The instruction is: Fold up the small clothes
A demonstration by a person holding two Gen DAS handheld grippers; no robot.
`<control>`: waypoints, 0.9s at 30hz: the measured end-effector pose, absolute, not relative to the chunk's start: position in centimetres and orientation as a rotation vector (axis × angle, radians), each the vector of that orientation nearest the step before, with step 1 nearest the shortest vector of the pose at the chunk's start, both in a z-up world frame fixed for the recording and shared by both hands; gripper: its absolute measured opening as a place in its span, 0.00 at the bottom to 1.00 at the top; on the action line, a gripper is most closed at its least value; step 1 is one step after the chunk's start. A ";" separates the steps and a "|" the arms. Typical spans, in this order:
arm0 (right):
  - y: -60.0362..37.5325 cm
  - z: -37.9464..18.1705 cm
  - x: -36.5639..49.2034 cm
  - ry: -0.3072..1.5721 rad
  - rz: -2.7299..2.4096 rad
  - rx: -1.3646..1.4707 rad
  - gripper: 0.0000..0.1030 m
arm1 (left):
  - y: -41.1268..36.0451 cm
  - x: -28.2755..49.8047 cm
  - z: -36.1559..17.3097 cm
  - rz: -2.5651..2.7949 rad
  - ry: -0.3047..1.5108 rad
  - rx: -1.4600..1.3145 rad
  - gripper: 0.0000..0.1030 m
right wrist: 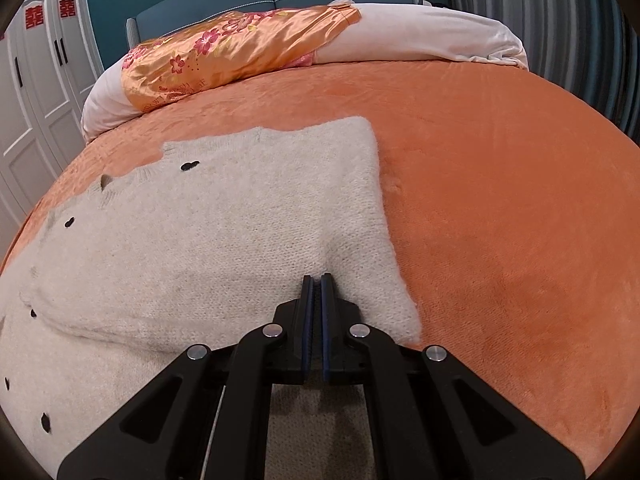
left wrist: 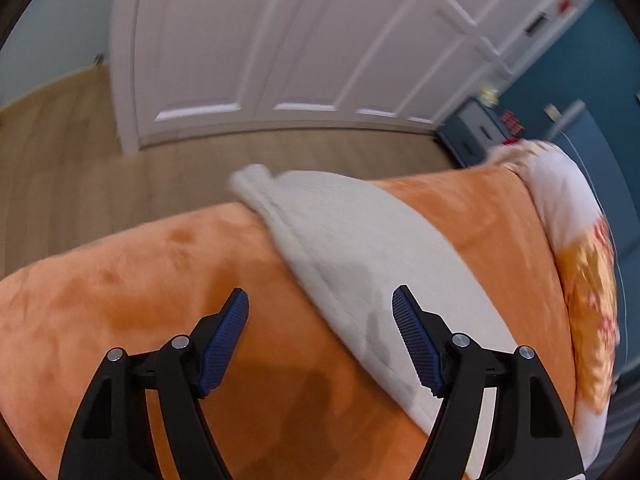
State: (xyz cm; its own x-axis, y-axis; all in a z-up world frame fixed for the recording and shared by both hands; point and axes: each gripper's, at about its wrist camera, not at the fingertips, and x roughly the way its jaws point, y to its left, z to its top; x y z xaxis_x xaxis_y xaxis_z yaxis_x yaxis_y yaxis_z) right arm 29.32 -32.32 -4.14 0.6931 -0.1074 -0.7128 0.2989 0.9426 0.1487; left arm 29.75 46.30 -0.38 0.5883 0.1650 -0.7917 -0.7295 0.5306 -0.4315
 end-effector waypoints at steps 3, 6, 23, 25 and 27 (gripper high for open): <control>-32.3 -4.2 29.3 0.772 -0.228 0.267 0.00 | 46.2 30.8 -0.3 0.581 0.756 -0.824 0.47; -32.4 -4.2 29.3 0.770 -0.224 0.273 0.00 | 43.6 33.2 1.8 0.478 0.783 -0.735 0.04; -33.8 -4.6 28.7 0.739 -0.161 0.388 0.00 | 9.2 38.3 10.3 -0.103 0.734 -0.453 0.56; -34.0 -4.7 28.6 0.733 -0.150 0.408 0.00 | 13.8 37.5 8.0 0.028 0.765 -0.491 0.64; -34.2 -4.7 28.6 0.730 -0.145 0.418 0.00 | 18.8 36.8 6.4 0.142 0.793 -0.525 0.66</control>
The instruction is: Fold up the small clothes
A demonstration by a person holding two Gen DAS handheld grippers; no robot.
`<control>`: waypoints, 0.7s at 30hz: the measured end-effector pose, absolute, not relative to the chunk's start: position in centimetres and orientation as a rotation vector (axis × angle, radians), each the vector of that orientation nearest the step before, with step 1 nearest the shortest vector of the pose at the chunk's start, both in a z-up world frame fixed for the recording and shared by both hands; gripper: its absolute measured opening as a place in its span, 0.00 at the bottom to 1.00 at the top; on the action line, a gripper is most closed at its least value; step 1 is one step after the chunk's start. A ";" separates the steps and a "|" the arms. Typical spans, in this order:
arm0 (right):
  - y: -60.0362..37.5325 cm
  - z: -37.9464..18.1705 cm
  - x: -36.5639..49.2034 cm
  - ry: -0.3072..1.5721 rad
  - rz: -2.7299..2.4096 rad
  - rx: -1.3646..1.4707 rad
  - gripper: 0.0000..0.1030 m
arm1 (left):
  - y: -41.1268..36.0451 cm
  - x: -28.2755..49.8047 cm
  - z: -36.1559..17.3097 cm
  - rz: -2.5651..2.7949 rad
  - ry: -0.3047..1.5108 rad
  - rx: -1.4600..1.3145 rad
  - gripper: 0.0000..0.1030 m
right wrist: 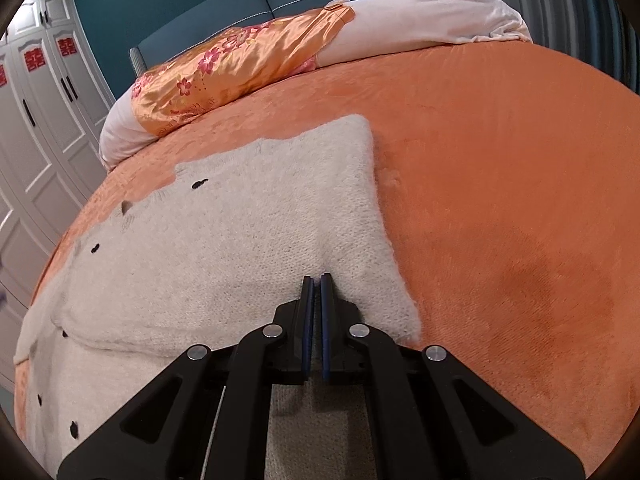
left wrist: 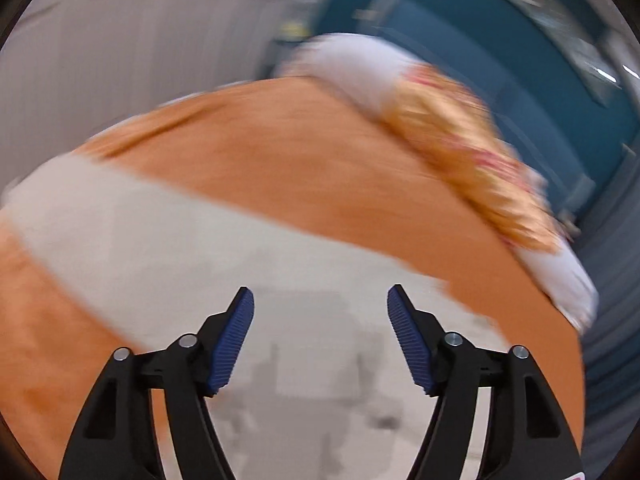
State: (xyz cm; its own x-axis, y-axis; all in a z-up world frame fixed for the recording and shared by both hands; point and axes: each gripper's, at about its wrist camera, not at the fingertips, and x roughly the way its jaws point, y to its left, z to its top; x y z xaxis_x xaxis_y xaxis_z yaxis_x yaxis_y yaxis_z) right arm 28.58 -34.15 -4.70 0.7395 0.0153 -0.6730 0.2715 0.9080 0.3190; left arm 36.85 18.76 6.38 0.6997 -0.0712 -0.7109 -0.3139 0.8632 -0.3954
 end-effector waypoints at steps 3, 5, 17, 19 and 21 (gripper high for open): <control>-34.1 -4.7 28.6 0.732 -0.149 0.412 0.00 | 28.8 34.2 3.9 0.365 0.818 -0.591 0.66; -34.0 -4.7 28.6 0.734 -0.153 0.405 0.00 | 34.9 32.8 2.6 0.498 0.818 -0.624 0.66; -33.2 -4.6 29.0 0.750 -0.186 0.350 0.00 | 43.8 34.0 1.2 0.516 0.784 -0.823 0.01; -33.2 -4.6 29.0 0.749 -0.185 0.350 0.00 | 41.0 35.0 4.3 0.448 0.720 -0.769 0.03; -33.2 -4.6 29.0 0.748 -0.185 0.351 0.00 | 37.1 36.0 7.7 0.344 0.667 -0.681 0.02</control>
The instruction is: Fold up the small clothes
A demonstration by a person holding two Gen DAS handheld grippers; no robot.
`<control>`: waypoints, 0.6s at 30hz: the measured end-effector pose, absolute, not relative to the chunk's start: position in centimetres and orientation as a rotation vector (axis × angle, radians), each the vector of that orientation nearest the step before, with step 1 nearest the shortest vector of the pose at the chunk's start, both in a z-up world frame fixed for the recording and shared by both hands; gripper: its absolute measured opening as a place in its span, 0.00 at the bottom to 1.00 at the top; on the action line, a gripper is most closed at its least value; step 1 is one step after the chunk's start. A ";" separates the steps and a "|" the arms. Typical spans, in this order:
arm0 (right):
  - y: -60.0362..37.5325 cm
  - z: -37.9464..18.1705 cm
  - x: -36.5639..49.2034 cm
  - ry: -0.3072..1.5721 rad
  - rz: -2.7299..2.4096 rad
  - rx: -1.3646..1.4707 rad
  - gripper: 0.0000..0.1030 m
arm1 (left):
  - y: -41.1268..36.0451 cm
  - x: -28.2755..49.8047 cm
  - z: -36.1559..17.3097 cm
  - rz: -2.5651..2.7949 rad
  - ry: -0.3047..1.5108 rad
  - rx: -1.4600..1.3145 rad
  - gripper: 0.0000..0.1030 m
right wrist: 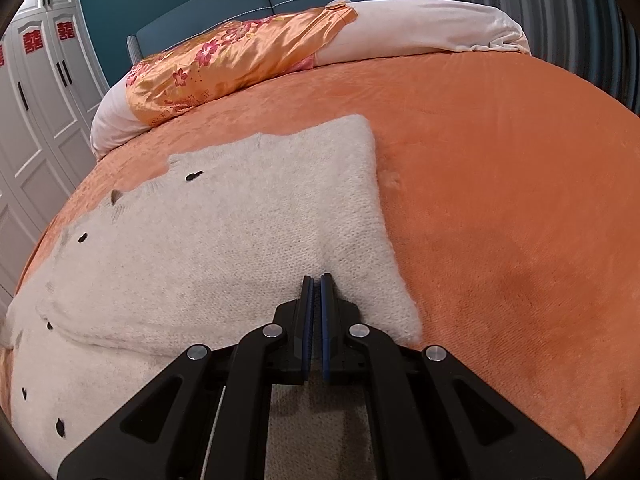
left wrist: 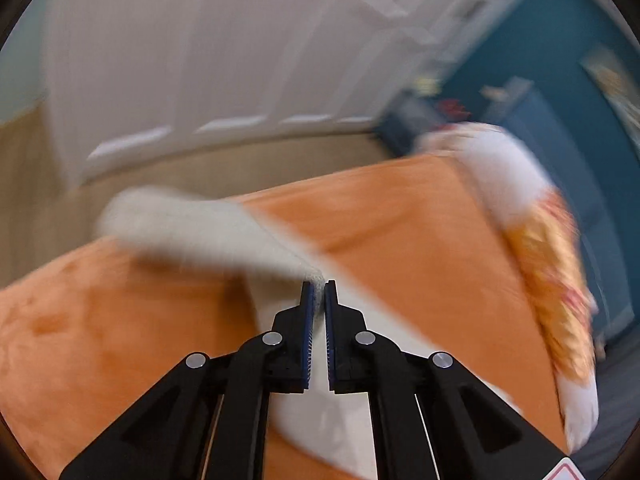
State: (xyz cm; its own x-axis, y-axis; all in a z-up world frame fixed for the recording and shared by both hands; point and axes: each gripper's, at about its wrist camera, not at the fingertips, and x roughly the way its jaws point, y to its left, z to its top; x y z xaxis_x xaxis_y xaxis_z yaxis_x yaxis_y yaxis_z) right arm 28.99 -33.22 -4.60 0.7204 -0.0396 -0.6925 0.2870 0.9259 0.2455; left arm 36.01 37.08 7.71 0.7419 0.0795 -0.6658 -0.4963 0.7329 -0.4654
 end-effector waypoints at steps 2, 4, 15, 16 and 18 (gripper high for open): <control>-33.2 -4.6 29.0 0.747 -0.183 0.354 0.00 | 31.7 37.2 11.2 0.217 0.622 -0.588 0.01; -33.3 -4.6 29.0 0.745 -0.180 0.360 0.00 | 25.2 38.1 14.2 0.082 0.581 -0.514 0.00; -34.2 -4.6 28.5 0.725 -0.145 0.421 0.00 | -11.2 34.8 6.8 -0.482 0.835 -0.124 0.09; -34.3 -4.7 28.5 0.722 -0.139 0.431 0.00 | -11.6 34.4 5.4 -0.494 0.873 -0.119 0.15; -34.5 -4.6 28.4 0.717 -0.133 0.444 0.00 | -10.8 33.5 3.5 -0.471 0.929 -0.155 0.27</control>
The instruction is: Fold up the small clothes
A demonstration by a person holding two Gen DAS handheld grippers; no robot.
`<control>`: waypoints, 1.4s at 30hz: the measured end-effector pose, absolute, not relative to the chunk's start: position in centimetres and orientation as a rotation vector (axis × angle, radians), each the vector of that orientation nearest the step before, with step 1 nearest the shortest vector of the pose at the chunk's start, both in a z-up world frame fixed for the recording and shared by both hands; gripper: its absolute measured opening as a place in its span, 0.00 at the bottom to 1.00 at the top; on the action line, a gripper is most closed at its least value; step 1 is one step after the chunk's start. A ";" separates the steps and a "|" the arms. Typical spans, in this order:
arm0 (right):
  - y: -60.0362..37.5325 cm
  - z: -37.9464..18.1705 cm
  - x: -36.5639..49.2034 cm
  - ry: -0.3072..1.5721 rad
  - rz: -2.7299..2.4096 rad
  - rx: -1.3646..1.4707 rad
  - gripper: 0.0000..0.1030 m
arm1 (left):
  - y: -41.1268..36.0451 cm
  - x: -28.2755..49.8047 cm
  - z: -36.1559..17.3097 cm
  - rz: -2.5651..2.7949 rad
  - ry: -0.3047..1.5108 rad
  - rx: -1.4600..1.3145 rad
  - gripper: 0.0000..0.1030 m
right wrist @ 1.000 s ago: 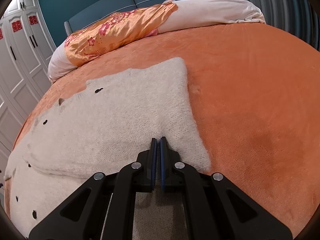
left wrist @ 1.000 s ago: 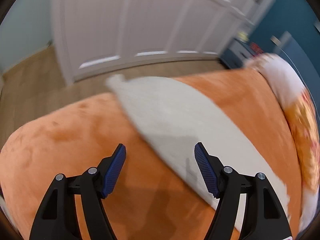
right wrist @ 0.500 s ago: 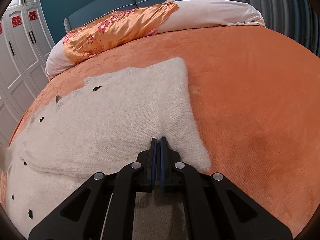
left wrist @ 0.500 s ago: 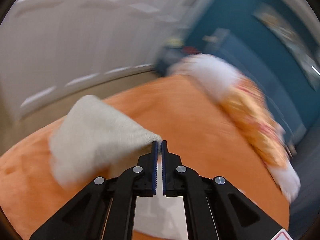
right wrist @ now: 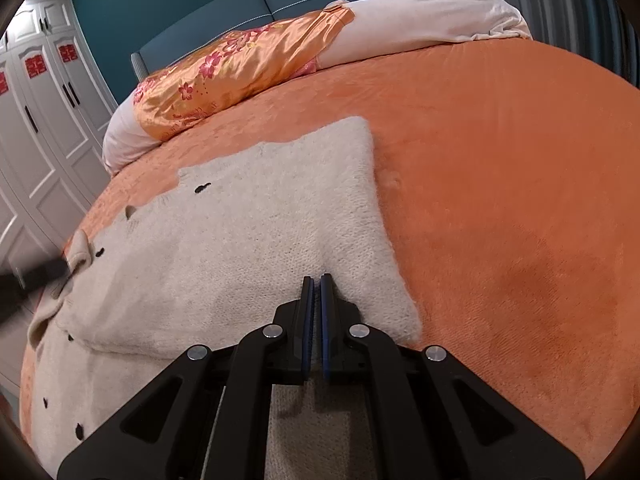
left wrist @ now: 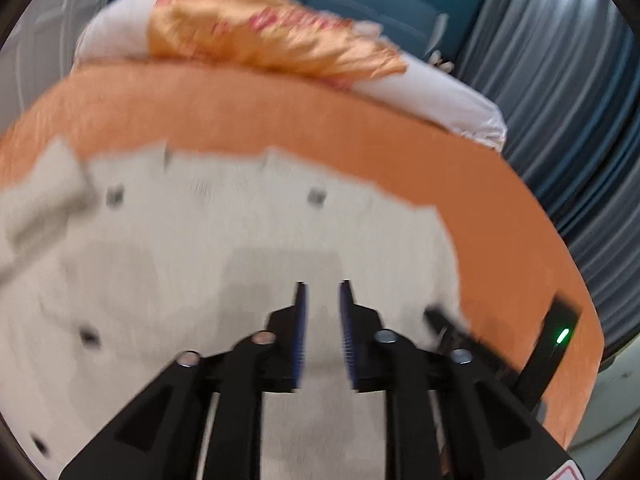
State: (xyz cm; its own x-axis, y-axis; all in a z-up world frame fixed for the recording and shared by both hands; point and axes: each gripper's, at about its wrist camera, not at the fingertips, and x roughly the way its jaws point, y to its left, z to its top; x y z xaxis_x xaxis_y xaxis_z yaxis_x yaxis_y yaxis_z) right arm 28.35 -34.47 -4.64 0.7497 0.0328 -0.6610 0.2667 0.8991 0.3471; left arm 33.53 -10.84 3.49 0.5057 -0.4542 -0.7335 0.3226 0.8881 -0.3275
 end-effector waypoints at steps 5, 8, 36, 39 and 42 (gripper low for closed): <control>-34.0 -3.6 28.5 0.728 -0.138 0.417 0.04 | -1.3 32.8 2.6 -0.279 0.910 -0.302 0.47; -30.4 -0.5 29.3 0.698 -0.084 0.244 0.10 | 5.6 33.3 2.7 -0.109 0.861 -0.355 0.47; -11.1 7.3 43.6 0.717 0.390 0.289 0.04 | 14.9 33.5 -2.9 0.007 0.751 -0.447 0.52; -20.5 7.3 38.6 0.680 0.310 0.507 0.04 | 14.8 33.5 -2.7 0.003 0.757 -0.444 0.52; -28.4 2.6 34.3 0.781 0.133 0.569 0.04 | 14.0 33.5 -2.2 -0.037 0.790 -0.420 0.52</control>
